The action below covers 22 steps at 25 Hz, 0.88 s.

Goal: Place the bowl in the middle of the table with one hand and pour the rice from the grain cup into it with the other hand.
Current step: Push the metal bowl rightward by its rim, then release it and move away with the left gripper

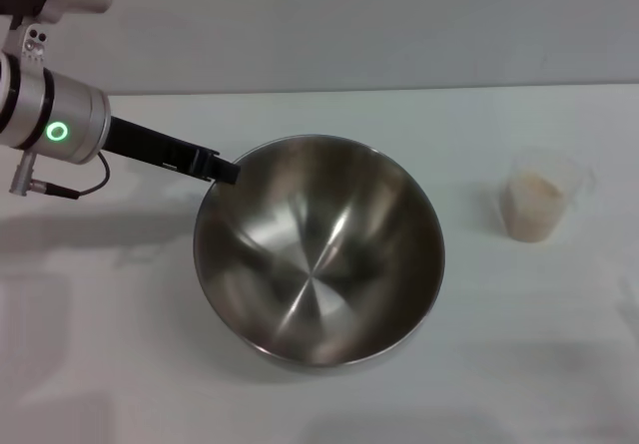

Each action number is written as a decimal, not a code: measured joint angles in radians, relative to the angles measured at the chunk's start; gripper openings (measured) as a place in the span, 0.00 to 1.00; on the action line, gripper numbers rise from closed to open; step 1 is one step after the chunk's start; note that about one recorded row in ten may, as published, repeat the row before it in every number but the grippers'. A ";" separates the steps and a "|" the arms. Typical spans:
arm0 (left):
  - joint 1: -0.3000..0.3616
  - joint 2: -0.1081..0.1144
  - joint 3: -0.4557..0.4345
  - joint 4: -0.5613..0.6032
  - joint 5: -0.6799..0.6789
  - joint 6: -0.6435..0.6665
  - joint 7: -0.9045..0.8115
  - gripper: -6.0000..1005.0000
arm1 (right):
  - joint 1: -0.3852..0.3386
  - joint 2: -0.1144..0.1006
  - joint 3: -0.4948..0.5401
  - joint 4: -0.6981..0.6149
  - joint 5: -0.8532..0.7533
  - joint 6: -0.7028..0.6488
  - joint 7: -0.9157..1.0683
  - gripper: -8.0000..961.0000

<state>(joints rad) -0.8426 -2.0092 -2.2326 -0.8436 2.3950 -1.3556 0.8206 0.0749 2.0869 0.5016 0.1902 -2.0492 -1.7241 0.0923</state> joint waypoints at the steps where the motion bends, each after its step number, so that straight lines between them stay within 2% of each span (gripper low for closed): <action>1: 0.001 -0.002 -0.001 -0.003 -0.001 0.000 0.004 0.05 | 0.000 0.000 0.000 0.000 0.000 0.000 0.000 0.87; 10: 0.006 -0.014 -0.004 -0.009 -0.002 0.030 0.011 0.05 | -0.001 0.001 0.000 0.000 0.000 0.004 0.000 0.87; 21: 0.015 -0.019 -0.003 -0.022 -0.003 0.050 0.015 0.13 | -0.003 0.000 0.000 0.000 0.000 0.012 -0.002 0.87; 22: 0.018 -0.021 -0.003 -0.034 -0.006 0.047 0.018 0.16 | -0.003 -0.001 0.000 0.000 0.000 0.012 -0.002 0.87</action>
<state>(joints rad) -0.8251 -2.0299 -2.2358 -0.8779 2.3892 -1.3083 0.8382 0.0718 2.0864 0.5016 0.1902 -2.0494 -1.7117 0.0904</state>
